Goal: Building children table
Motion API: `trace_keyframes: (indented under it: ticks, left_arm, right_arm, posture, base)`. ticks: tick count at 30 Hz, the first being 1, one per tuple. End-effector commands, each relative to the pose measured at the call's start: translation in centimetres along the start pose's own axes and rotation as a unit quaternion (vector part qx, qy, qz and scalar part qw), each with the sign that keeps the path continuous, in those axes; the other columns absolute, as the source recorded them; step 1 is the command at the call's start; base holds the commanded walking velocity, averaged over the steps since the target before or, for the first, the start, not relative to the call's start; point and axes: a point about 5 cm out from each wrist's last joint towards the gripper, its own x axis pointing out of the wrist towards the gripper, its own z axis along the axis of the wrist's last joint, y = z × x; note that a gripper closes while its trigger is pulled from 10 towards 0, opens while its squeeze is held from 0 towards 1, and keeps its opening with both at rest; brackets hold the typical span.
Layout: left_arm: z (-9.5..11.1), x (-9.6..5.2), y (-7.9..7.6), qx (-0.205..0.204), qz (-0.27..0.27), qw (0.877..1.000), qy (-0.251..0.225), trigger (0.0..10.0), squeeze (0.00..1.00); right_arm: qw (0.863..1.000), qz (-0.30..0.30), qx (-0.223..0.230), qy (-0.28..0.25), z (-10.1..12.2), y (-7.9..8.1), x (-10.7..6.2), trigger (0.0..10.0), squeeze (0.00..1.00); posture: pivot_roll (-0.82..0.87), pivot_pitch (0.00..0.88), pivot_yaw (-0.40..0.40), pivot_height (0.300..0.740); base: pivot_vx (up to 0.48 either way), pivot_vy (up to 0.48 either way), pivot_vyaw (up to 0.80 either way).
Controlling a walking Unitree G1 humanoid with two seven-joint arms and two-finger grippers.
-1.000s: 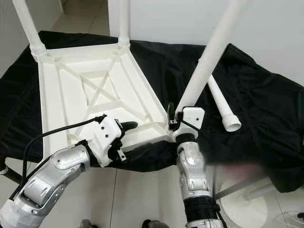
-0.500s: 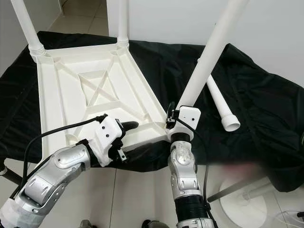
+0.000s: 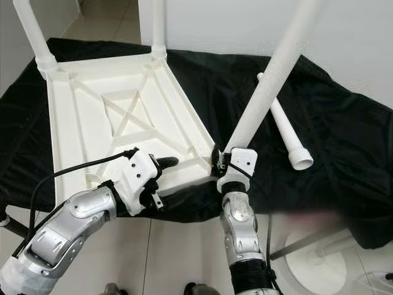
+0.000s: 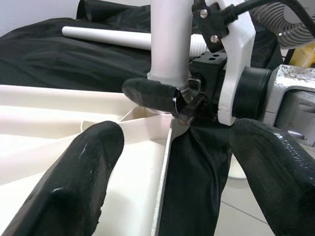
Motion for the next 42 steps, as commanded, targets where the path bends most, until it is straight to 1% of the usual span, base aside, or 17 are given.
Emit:
trace_keyframes:
  ticks: [1,2,4,5,12,15,16,24,26,35,36,37,38,39,40,41,42]
  left_arm:
    - [-0.2,0.1,-0.3,0.005,-0.020,1.000,0.004,10.0,0.00]
    - [-0.2,0.1,-0.3,0.005,-0.020,1.000,0.004,10.0,0.00]
    - [-0.2,0.1,-0.3,0.005,-0.020,1.000,0.004,10.0,0.00]
    - [-0.2,0.1,-0.3,0.005,-0.020,1.000,0.004,10.0,0.00]
    - [-0.1,0.2,-0.3,0.005,-0.021,1.000,0.002,10.0,0.00]
    - [-0.1,0.2,-0.3,0.005,-0.021,1.000,0.002,10.0,0.00]
    - [-0.1,0.2,-0.3,0.006,-0.021,1.000,0.003,10.0,0.00]
    - [-0.2,0.2,-0.4,0.009,-0.028,1.000,0.006,10.0,0.00]
    - [-0.2,0.2,-0.7,0.011,-0.035,0.999,0.007,10.0,0.00]
    - [-0.1,0.3,-0.7,0.012,-0.035,0.999,0.008,10.0,0.00]
    - [-0.1,0.3,-0.7,0.013,-0.035,0.999,0.008,10.0,0.00]
    - [-0.1,0.2,-0.7,0.014,-0.036,0.999,0.009,10.0,0.00]
    - [-0.1,0.2,-0.7,0.014,-0.036,0.999,0.009,10.0,0.00]
    - [-0.1,0.2,-0.7,0.014,-0.036,0.999,0.009,10.0,0.00]
    - [-0.1,0.2,-0.8,0.015,-0.037,0.999,0.010,10.0,0.00]
    - [-0.1,0.3,-0.8,0.015,-0.038,0.999,0.011,10.0,0.00]
    - [-0.1,0.3,-0.9,0.016,-0.040,0.999,0.012,10.0,0.00]
  right_arm:
    - [1.000,0.003,0.004,-0.004,0.1,-0.7,0.1,10.0,1.00]
    - [1.000,0.012,0.005,-0.007,0.3,-0.8,0.2,10.0,0.92]
    - [1.000,0.012,0.005,-0.007,0.3,-0.8,0.2,10.0,0.92]
    - [1.000,0.023,0.005,-0.010,0.4,-0.9,0.4,10.0,0.00]
    - [0.993,0.114,-0.006,-0.039,2.0,-1.6,1.6,10.0,0.00]
    - [0.991,0.128,-0.008,-0.043,2.2,-1.7,1.7,10.0,0.00]
    - [0.984,0.169,-0.013,-0.050,2.9,-1.7,2.1,10.0,0.00]
    - [0.970,0.239,-0.019,-0.047,3.7,-1.9,2.6,10.0,0.00]
    - [0.959,0.281,-0.029,-0.036,4.2,-2.7,3.2,10.0,0.00]
    - [0.944,0.328,-0.041,-0.019,4.3,-3.3,3.5,10.0,0.00]
    - [0.940,0.338,-0.048,-0.012,4.3,-3.6,3.6,7.3,0.00]
    - [0.936,0.348,-0.054,-0.004,4.2,-3.9,3.6,5.9,0.00]
    - [0.932,0.357,-0.057,0.002,4.2,-4.1,3.6,4.9,0.00]
    - [0.932,0.357,-0.057,0.002,4.2,-4.1,3.6,4.9,0.00]
    - [0.930,0.364,-0.059,0.007,4.2,-4.2,3.6,4.3,0.00]
    - [0.928,0.368,-0.061,0.012,4.1,-4.4,3.5,3.1,0.00]
    - [0.925,0.375,-0.062,0.019,4.0,-4.6,3.5,1.2,0.00]
  posture:
    - [0.04,0.105,-0.073,0.740]
    - [0.04,0.105,-0.073,0.740]
    - [0.04,0.105,-0.073,0.740]
    - [0.03,0.103,-0.073,0.740]
    - [0.03,0.102,-0.072,0.740]
    - [0.03,0.102,-0.072,0.740]
    - [0.03,0.101,-0.073,0.740]
    - [0.03,0.111,-0.073,0.740]
    - [0.03,0.113,-0.075,0.740]
    - [0.03,0.114,-0.075,0.740]
    - [0.04,0.113,-0.074,0.740]
    - [0.04,0.114,-0.073,0.740]
    - [0.04,0.113,-0.073,0.740]
    - [0.04,0.113,-0.073,0.740]
    - [0.04,0.113,-0.073,0.740]
    - [0.04,0.113,-0.073,0.740]
    - [0.03,0.114,-0.071,0.740]
  base:
    - [0.000,0.000,0.00]
    - [0.000,0.000,0.00]
    - [0.000,0.000,0.00]
    - [0.000,0.000,0.00]
    - [0.000,0.000,0.00]
    - [0.000,0.000,0.00]
    - [0.000,0.000,0.00]
    - [0.000,0.000,0.00]
    - [0.000,0.000,0.00]
    - [0.000,0.000,0.00]
    - [0.000,0.000,0.00]
    - [0.000,0.000,0.00]
    - [0.000,0.000,0.00]
    - [0.000,0.000,0.00]
    - [0.000,0.000,0.00]
    - [0.000,0.000,0.00]
    - [0.000,0.000,0.00]
